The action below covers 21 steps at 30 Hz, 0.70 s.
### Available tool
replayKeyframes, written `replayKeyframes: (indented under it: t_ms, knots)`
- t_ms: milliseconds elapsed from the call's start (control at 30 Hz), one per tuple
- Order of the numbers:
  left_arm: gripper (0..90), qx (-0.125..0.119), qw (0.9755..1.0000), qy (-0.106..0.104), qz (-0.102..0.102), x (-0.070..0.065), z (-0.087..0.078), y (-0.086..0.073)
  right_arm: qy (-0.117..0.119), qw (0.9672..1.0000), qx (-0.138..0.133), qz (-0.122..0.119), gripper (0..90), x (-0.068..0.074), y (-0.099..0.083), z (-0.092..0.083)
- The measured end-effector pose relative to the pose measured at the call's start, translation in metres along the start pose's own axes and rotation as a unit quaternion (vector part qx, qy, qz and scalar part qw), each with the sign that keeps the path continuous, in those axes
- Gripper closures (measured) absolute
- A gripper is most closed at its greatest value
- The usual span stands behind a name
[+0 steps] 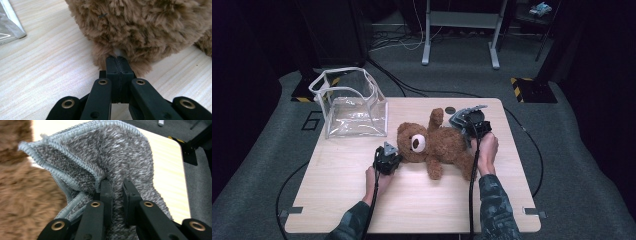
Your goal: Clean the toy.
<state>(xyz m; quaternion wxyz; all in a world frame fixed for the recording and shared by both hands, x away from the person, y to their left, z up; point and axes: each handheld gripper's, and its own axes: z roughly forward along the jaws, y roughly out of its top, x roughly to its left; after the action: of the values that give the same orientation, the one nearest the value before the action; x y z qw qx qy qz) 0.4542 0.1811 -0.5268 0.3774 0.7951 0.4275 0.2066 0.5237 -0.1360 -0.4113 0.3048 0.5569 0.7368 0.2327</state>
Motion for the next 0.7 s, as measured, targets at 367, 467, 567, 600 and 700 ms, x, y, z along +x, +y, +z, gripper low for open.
replayKeyframes:
  t_ms: [367,467,567,600,700]
  knots:
    - [89.7,0.003,1.0000,0.000,0.001,0.000,0.000,0.000,0.078,0.9964,-0.034,0.000,80.8,0.018,0.012,-0.005]
    - [89.7,0.002,1.0000,0.000,0.001,0.000,0.000,0.000,0.066,0.9976,-0.017,0.014,80.8,0.011,0.007,0.006]
    - [89.7,0.001,1.0000,0.000,0.001,0.000,0.000,0.000,0.034,0.9991,0.003,0.026,80.9,-0.004,0.002,0.011]
    - [89.7,0.001,1.0000,0.000,0.001,0.000,0.000,0.000,0.026,0.9992,0.010,0.030,80.8,-0.008,0.001,0.012]
    - [89.7,0.000,1.0000,0.000,0.001,0.000,0.000,0.000,0.000,0.9984,0.029,0.048,80.8,-0.027,-0.007,0.013]
